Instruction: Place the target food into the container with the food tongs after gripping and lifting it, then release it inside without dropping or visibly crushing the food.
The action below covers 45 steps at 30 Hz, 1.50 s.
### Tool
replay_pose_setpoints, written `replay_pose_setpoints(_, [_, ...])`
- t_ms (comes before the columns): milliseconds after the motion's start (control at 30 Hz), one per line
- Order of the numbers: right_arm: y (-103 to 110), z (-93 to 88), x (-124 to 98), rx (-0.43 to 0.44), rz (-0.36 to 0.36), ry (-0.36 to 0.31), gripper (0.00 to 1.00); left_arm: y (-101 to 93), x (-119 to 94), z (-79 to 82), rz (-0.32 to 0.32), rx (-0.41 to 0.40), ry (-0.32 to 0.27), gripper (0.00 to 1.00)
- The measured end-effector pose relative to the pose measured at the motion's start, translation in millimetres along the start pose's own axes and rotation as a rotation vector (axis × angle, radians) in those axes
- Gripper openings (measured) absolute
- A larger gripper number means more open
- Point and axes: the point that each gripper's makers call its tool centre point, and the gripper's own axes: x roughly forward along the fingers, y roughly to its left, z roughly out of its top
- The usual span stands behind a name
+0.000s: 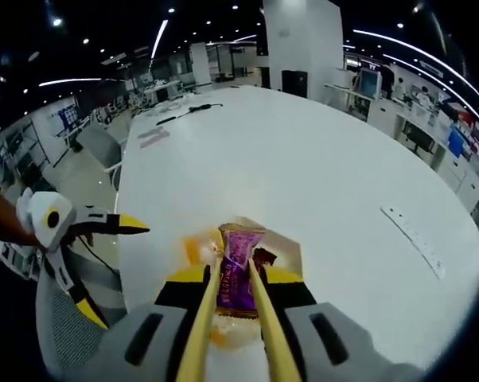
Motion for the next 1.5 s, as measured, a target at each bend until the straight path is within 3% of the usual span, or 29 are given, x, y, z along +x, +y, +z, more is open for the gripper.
replay_pose_setpoints(533, [39,-1.4,16,-0.044,0.049,0.016,0.23,1.1,-1,0.5,0.008,0.003,0.0,0.97])
replay_pose_setpoints(1500, [39,-5.7,12,-0.064,0.053,-0.087,0.28,1.2,0,-0.8,0.008,0.006,0.007,0.96])
